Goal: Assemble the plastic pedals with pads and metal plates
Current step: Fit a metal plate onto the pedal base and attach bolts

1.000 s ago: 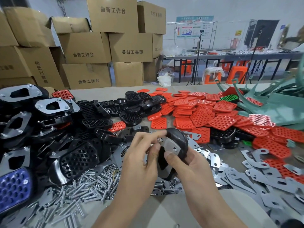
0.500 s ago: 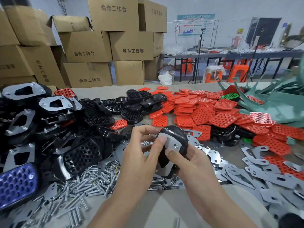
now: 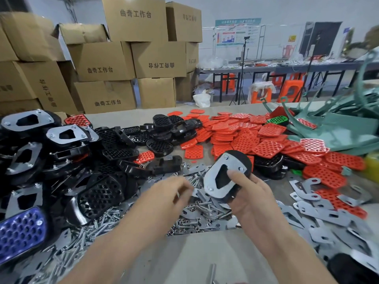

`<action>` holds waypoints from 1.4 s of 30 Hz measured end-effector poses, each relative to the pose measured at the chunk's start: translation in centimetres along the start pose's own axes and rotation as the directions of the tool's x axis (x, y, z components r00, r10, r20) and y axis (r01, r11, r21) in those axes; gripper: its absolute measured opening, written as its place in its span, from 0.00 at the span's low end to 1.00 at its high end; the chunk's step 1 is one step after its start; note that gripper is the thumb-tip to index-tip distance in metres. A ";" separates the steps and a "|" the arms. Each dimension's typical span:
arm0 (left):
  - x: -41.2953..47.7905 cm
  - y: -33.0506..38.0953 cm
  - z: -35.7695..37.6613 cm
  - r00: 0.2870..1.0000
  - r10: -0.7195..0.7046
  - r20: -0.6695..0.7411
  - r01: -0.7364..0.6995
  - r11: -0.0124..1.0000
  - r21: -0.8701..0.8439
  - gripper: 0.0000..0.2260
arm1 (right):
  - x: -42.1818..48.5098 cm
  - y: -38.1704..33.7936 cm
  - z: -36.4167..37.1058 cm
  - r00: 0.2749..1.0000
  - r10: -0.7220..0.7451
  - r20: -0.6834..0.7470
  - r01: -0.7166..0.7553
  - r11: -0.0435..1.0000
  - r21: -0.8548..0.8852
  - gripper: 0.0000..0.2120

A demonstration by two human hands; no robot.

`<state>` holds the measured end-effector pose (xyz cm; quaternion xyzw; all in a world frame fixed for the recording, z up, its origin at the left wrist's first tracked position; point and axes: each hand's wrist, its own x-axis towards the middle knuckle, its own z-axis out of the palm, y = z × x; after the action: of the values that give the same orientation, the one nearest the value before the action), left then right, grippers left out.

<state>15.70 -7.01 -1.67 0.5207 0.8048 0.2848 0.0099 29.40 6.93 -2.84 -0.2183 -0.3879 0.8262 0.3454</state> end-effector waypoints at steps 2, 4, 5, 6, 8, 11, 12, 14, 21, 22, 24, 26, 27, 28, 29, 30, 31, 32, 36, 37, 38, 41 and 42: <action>-0.2 0.6 0.6 0.979 0.030 0.203 -0.071 0.977 0.200 0.07 | 0.2 -0.5 -0.5 0.999 0.027 -0.020 -0.025 0.996 0.084 0.17; 0.0 1.3 1.0 0.959 0.043 0.281 -0.125 0.952 0.280 0.11 | 0.3 -0.7 -1.0 0.998 0.054 -0.034 -0.050 0.990 0.131 0.17; 0.2 1.6 1.0 0.954 0.039 0.298 -0.132 0.945 0.298 0.12 | 0.3 -0.8 -1.1 0.997 0.070 -0.038 -0.064 0.988 0.141 0.17; 0.4 1.9 1.0 0.951 0.028 0.309 -0.129 0.941 0.313 0.12 | 0.3 -0.8 -1.1 0.996 0.085 -0.042 -0.078 0.986 0.146 0.17; 0.7 2.3 0.9 0.948 0.011 0.317 -0.117 0.941 0.318 0.10 | 0.3 -1.0 -1.1 0.993 0.107 -0.050 -0.100 0.985 0.138 0.16; 0.3 2.5 0.8 0.957 0.046 0.286 -0.126 0.955 0.267 0.03 | 0.4 -1.0 -1.2 0.990 0.122 -0.068 -0.112 0.984 0.137 0.16; 0.1 2.5 0.8 0.956 0.082 0.283 -0.156 0.955 0.253 0.03 | 0.4 -1.0 -1.2 0.990 0.117 -0.074 -0.106 0.984 0.143 0.17; -0.2 2.5 1.0 0.934 0.133 0.332 -0.229 0.935 0.270 0.05 | 0.6 -1.1 -1.2 0.992 0.104 -0.073 -0.092 0.983 0.160 0.17; 0.8 2.0 1.6 0.894 0.166 0.417 -0.324 0.881 0.346 0.08 | 0.9 -0.7 -1.0 0.997 0.066 -0.044 -0.058 0.984 0.171 0.14; 0.9 2.0 1.6 0.893 0.160 0.422 -0.319 0.884 0.341 0.09 | 1.0 -0.5 -1.1 0.998 0.053 -0.046 -0.045 0.987 0.156 0.13; 0.9 2.2 1.8 0.885 0.175 0.431 -0.351 0.860 0.372 0.09 | 1.0 -0.3 -1.1 0.998 0.027 -0.048 -0.022 0.993 0.114 0.12; 0.9 2.4 2.0 0.884 0.211 0.417 -0.389 0.827 0.406 0.08 | 1.1 -0.2 -1.2 0.999 0.009 -0.038 -0.006 0.997 0.076 0.11; 0.8 2.4 2.1 0.889 0.218 0.402 -0.386 0.829 0.404 0.09 | 1.2 -0.1 -1.4 1.000 0.001 -0.030 0.001 0.998 0.065 0.10; 0.7 2.4 2.2 0.896 0.219 0.387 -0.378 0.834 0.402 0.09 | 1.2 -0.1 -1.5 1.000 -0.007 -0.023 0.008 0.998 0.059 0.09; 0.6 2.4 2.2 0.902 0.216 0.373 -0.366 0.841 0.398 0.09 | 1.2 0.0 -1.5 1.000 -0.015 -0.018 0.015 0.999 0.051 0.09; 0.5 2.3 2.1 0.908 0.206 0.364 -0.348 0.854 0.385 0.09 | 1.2 0.0 -1.6 1.000 -0.023 -0.014 0.023 0.999 0.042 0.09; 0.4 2.2 2.0 0.920 0.190 0.341 -0.310 0.888 0.340 0.07 | 1.2 0.1 -1.6 0.999 -0.030 -0.012 0.030 0.999 0.033 0.09; 0.4 2.2 1.8 0.944 0.155 0.291 -0.232 0.939 0.252 0.04 | 1.2 0.2 -1.6 0.999 -0.037 -0.011 0.037 0.999 0.017 0.08; 0.9 2.4 1.6 0.994 -0.091 -0.053 0.072 0.955 -0.289 0.06 | 1.2 0.9 -1.5 0.994 -0.108 0.009 0.107 0.965 -0.240 0.07; 1.1 2.6 1.7 0.984 -0.126 -0.128 0.070 0.927 -0.369 0.06 | 1.1 1.1 -1.4 0.991 -0.135 0.022 0.134 0.933 -0.333 0.07; 1.4 3.0 1.8 0.973 -0.139 -0.185 0.048 0.902 -0.428 0.06 | 0.9 1.3 -1.3 0.986 -0.162 0.045 0.166 0.894 -0.416 0.07; 1.8 4.4 2.6 0.955 -0.120 -0.273 -0.035 0.864 -0.502 0.07 | 0.3 1.4 -0.8 0.966 -0.204 0.156 0.257 0.800 -0.543 0.09; 1.8 4.6 2.9 0.951 -0.098 -0.292 -0.060 0.871 -0.488 0.07 | 0.1 1.4 -0.7 0.962 -0.201 0.186 0.271 0.787 -0.554 0.08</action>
<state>19.62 -2.86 -1.40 0.4420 0.7025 0.5574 0.0195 29.20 6.68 -4.39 -0.2134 -0.6625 0.6320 0.3408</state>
